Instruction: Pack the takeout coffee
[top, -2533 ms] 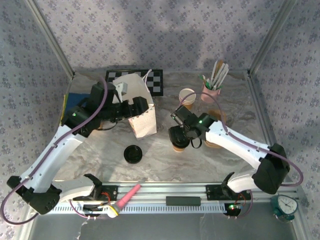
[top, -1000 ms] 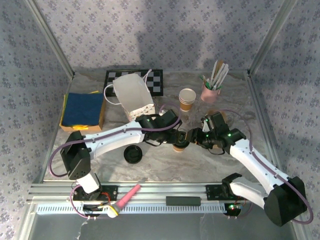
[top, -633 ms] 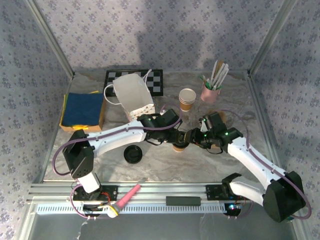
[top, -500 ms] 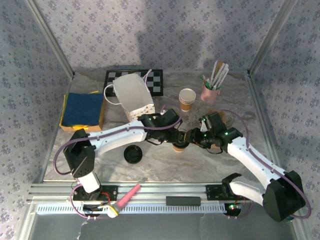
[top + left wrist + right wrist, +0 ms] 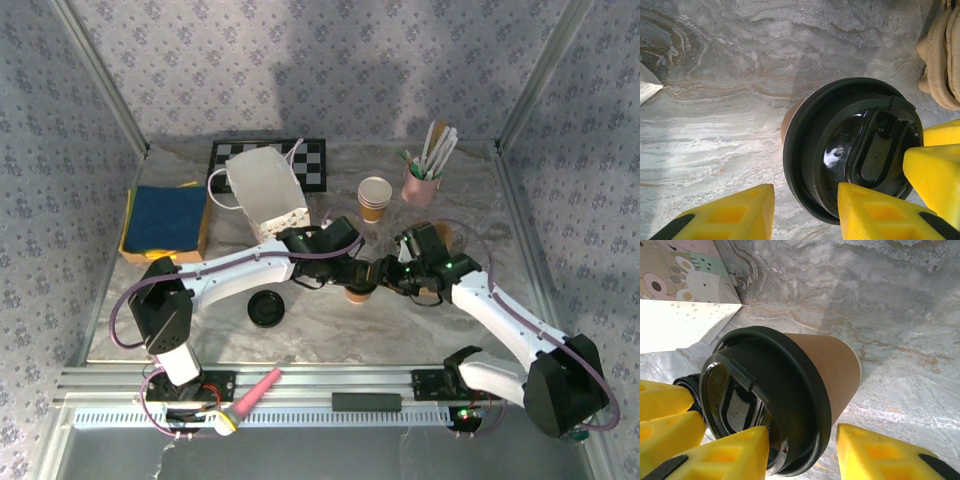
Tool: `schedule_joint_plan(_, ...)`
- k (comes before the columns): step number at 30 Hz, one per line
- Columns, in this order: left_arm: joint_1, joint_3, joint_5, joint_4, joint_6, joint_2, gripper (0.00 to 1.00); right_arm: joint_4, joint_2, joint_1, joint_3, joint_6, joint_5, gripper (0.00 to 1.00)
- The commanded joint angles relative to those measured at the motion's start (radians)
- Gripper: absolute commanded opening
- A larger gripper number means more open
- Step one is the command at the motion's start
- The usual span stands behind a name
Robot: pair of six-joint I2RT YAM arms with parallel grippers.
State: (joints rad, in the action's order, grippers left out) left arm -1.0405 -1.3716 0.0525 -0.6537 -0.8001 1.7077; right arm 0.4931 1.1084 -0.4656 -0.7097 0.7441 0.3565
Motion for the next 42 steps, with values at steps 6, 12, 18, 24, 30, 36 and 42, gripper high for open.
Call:
schedule_joint_plan(6,0.013,-0.009,-0.021,-0.001,0.028,0.017,0.38,0.029,0.013,-0.006,-0.018,-0.020,-0.019,0.41)
schedule_joint_plan(12,0.022,-0.002,-0.038,-0.015,0.039,0.048,0.35,0.037,0.031,-0.008,-0.021,-0.031,-0.022,0.42)
schedule_joint_plan(18,0.027,0.027,-0.052,-0.018,0.044,0.059,0.32,0.055,0.047,-0.013,-0.021,-0.050,-0.046,0.42)
schedule_joint_plan(24,0.028,0.062,-0.065,-0.050,0.048,0.075,0.30,0.073,0.063,-0.017,0.003,-0.070,-0.072,0.41)
schedule_joint_plan(30,0.030,0.126,-0.079,-0.038,0.054,0.079,0.30,0.088,0.074,-0.018,0.033,-0.095,-0.095,0.41)
schedule_joint_plan(36,0.030,0.169,-0.089,-0.031,0.052,0.087,0.29,0.102,0.084,-0.018,0.064,-0.106,-0.115,0.40)
schedule_joint_plan(42,0.030,0.159,-0.086,-0.037,0.054,0.081,0.28,0.104,0.064,-0.011,0.040,-0.107,-0.090,0.41)
